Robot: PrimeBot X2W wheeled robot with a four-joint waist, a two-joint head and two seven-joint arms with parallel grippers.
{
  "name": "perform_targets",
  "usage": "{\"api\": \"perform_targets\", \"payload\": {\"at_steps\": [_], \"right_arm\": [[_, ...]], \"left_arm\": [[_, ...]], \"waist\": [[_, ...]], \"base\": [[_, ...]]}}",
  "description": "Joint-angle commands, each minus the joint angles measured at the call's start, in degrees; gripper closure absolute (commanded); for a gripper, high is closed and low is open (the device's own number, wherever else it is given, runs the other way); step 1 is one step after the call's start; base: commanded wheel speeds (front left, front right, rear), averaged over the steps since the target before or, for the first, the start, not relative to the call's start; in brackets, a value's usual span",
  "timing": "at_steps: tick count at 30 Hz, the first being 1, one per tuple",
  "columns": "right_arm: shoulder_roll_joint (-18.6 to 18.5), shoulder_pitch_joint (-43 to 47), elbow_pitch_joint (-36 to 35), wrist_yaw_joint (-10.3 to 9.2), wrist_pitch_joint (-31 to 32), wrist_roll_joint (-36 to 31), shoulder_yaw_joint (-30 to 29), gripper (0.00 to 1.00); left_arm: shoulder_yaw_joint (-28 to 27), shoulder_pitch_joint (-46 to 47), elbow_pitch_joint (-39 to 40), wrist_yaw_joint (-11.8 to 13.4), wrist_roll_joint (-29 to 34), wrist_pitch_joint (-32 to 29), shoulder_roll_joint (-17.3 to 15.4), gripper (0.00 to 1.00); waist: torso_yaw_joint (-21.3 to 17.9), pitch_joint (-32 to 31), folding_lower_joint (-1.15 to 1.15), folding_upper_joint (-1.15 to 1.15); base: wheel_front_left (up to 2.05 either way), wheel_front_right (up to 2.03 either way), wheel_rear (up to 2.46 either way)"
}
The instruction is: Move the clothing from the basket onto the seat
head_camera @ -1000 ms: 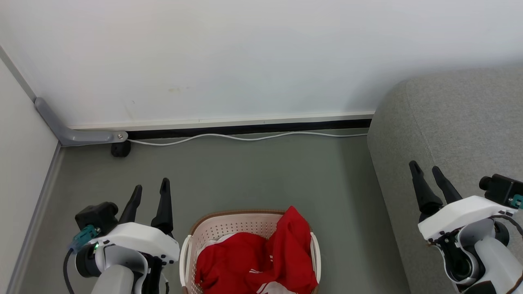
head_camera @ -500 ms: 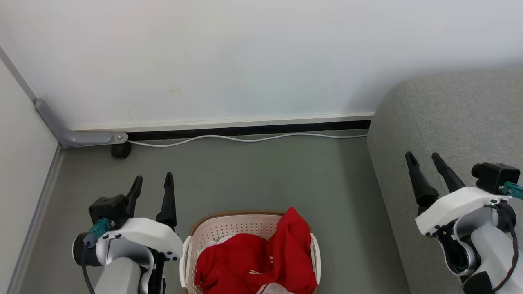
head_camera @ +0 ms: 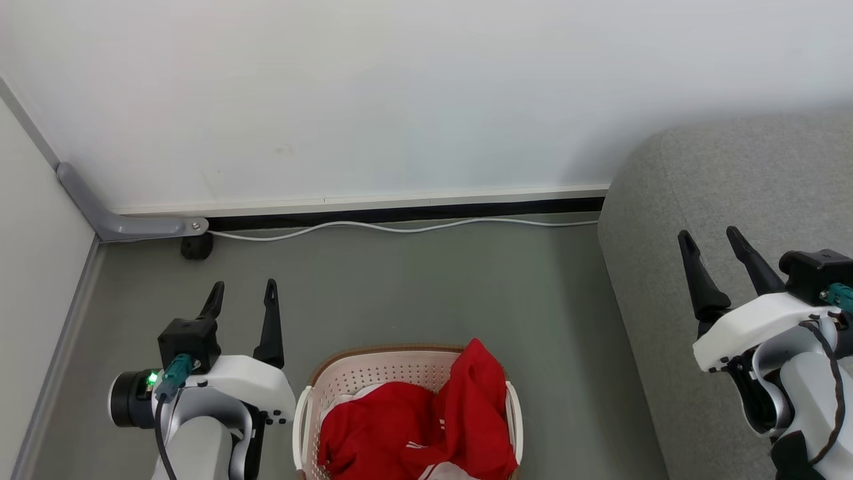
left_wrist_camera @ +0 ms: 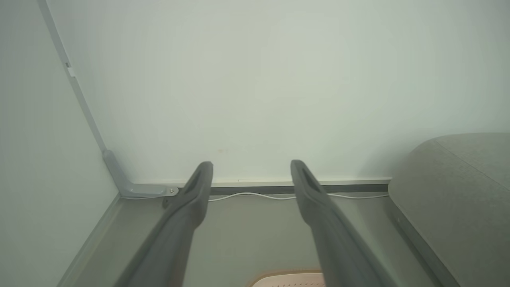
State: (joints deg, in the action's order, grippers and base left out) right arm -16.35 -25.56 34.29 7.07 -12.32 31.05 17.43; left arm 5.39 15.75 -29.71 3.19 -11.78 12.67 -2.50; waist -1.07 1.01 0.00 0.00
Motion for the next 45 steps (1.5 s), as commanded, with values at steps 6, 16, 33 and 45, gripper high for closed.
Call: {"api": "perform_targets", "payload": {"at_steps": [6,16,33,45], "right_arm": [[-1.28,-2.88,-0.94,0.41,-2.07,-5.27,-0.15,0.00],[-0.96,-2.96,-1.21,0.42,-2.68,-8.67,-1.91,0.00],[-2.14,-4.46,-6.60,0.42,-2.68,-8.12,-3.38,0.00],[-8.33,-7.38,-16.67,0.42,-2.68,-3.90,-4.31,0.00]], "left_arm": [[-1.95,4.05,0.42,1.43,5.12,1.72,-0.71,0.00],[-2.47,4.61,-0.49,2.10,6.70,2.33,-0.48,0.00],[0.48,5.61,-0.27,4.11,2.00,2.33,-0.39,0.00],[10.30,10.84,0.98,11.03,-3.92,2.33,-0.38,0.00]], "waist": [[-0.06,0.24,0.00,0.00],[0.03,0.47,0.00,0.00],[0.13,6.44,0.00,0.00],[-0.41,20.95,0.00,0.00]], "base": [[0.00,0.00,0.00],[0.00,0.00,0.00],[0.00,0.00,0.00],[0.00,0.00,0.00]]}}
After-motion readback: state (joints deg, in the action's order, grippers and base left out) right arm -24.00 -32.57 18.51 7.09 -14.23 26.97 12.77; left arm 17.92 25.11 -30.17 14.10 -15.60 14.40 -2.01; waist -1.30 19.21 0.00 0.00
